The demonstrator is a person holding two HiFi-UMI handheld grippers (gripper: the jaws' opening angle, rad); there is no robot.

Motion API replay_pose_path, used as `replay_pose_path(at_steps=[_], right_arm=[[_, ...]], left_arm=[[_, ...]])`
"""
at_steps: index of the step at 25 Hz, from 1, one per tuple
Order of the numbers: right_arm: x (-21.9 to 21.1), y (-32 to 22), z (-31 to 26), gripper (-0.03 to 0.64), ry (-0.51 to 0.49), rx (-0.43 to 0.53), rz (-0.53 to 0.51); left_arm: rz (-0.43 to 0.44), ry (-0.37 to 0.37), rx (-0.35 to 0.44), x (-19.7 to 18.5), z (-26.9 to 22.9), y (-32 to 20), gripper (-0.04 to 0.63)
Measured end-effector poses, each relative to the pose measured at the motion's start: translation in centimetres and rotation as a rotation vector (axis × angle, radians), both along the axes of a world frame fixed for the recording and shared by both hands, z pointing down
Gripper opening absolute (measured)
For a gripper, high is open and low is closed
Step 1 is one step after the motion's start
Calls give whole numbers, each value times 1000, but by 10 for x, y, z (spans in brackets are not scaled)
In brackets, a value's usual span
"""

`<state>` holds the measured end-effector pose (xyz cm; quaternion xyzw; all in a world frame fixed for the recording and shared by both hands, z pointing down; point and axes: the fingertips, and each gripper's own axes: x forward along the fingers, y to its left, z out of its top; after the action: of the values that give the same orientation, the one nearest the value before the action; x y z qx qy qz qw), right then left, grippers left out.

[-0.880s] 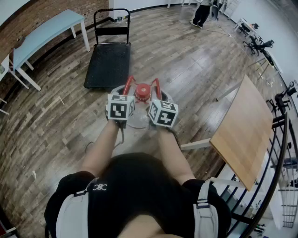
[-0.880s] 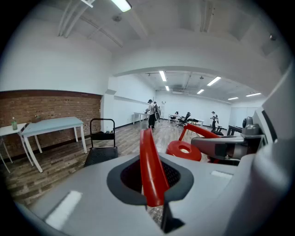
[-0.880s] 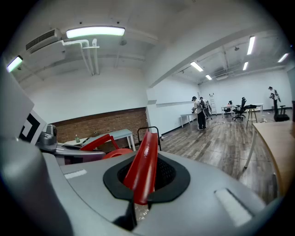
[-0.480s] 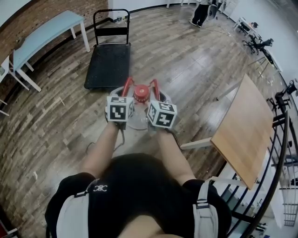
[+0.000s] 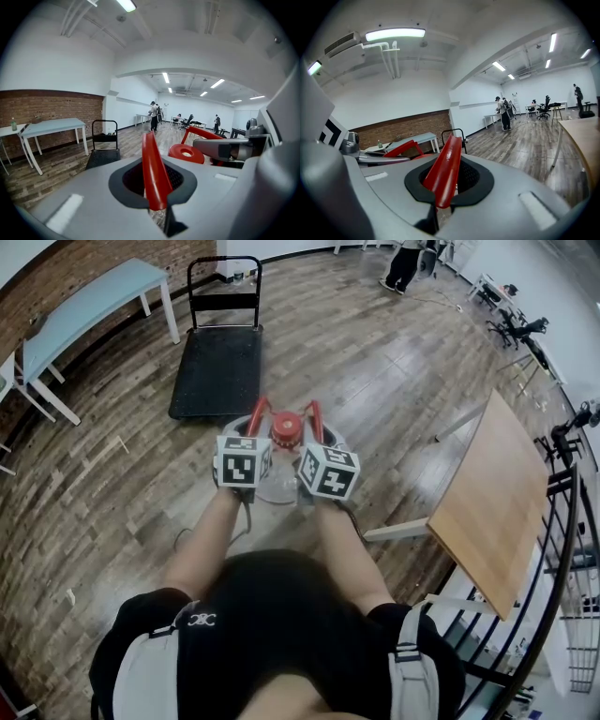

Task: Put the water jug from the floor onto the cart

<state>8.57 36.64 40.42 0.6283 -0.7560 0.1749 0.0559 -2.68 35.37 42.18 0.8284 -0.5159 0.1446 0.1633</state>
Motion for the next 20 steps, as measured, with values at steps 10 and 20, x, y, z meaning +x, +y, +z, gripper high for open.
replay_pose_path(at_steps=[10,20], right_arm=[[-11,-17,10,38,-26,-8,46],[3,-60,21,39,-80,-50,30]], left_arm=[[49,5,-2,-11,10,-24,20],[38,-29,-6,1,22,-66,20]])
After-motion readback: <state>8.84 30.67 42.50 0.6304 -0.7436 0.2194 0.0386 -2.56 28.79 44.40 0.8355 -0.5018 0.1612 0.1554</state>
